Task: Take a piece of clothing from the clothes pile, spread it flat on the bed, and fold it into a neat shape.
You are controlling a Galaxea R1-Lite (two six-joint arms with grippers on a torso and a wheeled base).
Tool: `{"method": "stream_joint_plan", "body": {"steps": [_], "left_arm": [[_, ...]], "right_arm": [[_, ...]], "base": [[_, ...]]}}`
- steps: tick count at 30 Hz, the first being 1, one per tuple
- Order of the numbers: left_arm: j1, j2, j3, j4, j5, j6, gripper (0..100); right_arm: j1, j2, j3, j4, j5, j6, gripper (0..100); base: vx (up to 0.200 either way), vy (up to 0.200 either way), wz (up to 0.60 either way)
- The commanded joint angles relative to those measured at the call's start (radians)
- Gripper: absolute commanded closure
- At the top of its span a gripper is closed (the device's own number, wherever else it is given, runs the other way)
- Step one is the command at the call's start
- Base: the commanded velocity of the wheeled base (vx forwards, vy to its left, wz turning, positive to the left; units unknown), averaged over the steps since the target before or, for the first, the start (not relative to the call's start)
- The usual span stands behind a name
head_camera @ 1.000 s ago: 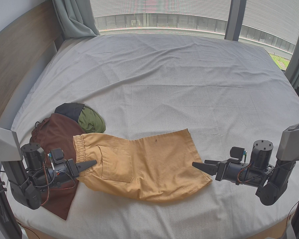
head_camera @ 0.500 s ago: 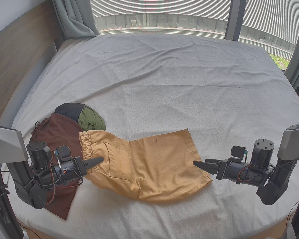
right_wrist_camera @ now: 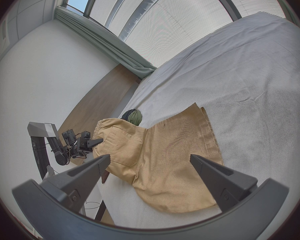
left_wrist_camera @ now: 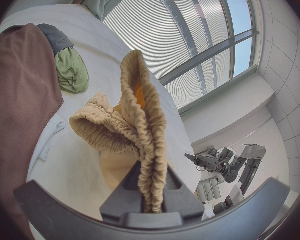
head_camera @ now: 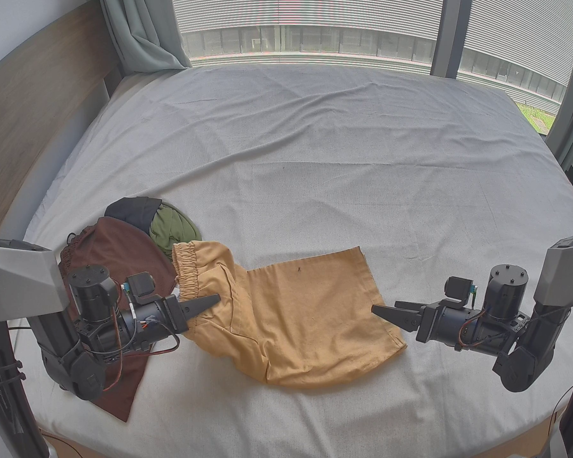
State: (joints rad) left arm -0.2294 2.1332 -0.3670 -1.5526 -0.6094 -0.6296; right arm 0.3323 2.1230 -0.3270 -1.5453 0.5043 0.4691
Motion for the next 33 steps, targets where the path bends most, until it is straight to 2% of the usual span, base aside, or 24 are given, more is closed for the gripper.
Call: {"method": "stream_joint_plan", "body": {"steps": [1, 11, 24, 33], "left_arm": [[-0.047, 0.019, -0.041, -0.001, 0.011, -0.007, 100], [-0.094, 0.059, -0.096, -0.001, 0.011, -0.012, 100], [-0.142, 0.060, -0.138, -0.001, 0.011, -0.078, 100], [-0.205, 0.073, -0.194, -0.001, 0.013, -0.134, 100]], "right_arm": [[-0.003, -0.014, -0.001, 0.001, 0.000, 0.000, 0], [-0.003, -0.021, -0.001, 0.001, 0.002, 0.000, 0], [-0.003, -0.020, -0.004, 0.001, 0.002, 0.000, 0], [-0.006, -0.018, -0.010, 0.001, 0.002, 0.000, 0]], "base": [[0.000, 0.000, 0.00], [0.000, 0.000, 0.00], [0.000, 0.000, 0.00], [0.000, 0.000, 0.00]]}}
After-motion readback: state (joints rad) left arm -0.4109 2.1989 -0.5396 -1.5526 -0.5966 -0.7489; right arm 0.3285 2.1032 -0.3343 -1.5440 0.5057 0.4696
